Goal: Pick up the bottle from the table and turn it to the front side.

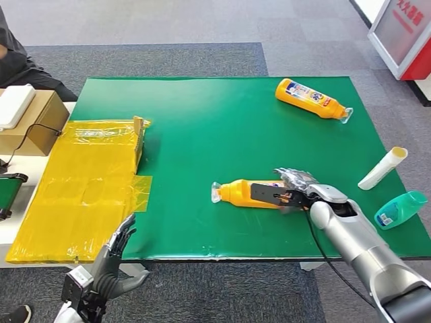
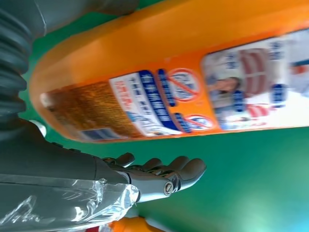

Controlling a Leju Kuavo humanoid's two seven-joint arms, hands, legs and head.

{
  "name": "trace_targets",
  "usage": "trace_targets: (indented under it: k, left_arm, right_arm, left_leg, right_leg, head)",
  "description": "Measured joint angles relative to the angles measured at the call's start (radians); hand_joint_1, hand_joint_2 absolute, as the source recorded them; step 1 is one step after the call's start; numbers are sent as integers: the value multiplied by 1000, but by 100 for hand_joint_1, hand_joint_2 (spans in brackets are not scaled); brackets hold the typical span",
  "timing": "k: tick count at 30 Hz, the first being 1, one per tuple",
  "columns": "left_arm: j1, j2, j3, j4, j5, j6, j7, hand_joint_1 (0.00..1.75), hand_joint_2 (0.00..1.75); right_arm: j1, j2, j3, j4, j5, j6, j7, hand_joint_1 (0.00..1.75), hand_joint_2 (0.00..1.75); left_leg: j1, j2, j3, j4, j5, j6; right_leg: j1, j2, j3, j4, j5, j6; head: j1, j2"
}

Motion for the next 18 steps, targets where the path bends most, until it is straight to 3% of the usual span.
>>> trace_targets:
  k: [7, 10, 14, 15, 18]
  left_arm:
    - [3, 0, 6, 0, 5, 1, 0, 0, 175]
    - [5, 0, 6, 0, 9, 2, 0, 0, 175]
    - [6, 1, 6, 0, 11, 2, 0, 0, 175]
    - [6, 1, 6, 0, 11, 3, 0, 0, 175]
    - [6, 2, 6, 0, 12, 4, 0, 0, 175]
  right_arm:
    - [-3, -54, 17, 0, -23, 24, 0, 1, 175]
    - [-2, -76, 20, 0, -33, 30, 0, 20, 175]
    - [-2, -93, 21, 3, -41, 36, 0, 166, 175]
    - [-2, -95, 22, 4, -41, 37, 0, 175, 175]
    - [-3, -99, 27, 7, -42, 38, -3, 175, 175]
  left_leg:
    - [0, 0, 0, 0, 0, 0]
    - [0, 0, 0, 0, 0, 0]
    - [0, 0, 0, 0, 0, 0]
    - [0, 0, 0, 0, 0, 0]
    - [0, 0, 0, 0, 0, 0]
  right_leg:
    - [0, 0, 0, 0, 0, 0]
    - [0, 0, 0, 0, 0, 0]
    - [0, 0, 0, 0, 0, 0]
    - [0, 0, 0, 0, 0, 0]
    - [0, 0, 0, 0, 0, 0]
  head:
    - [0, 0]
    - [0, 0]
    - [0, 0]
    - [0, 0]
    - [0, 0]
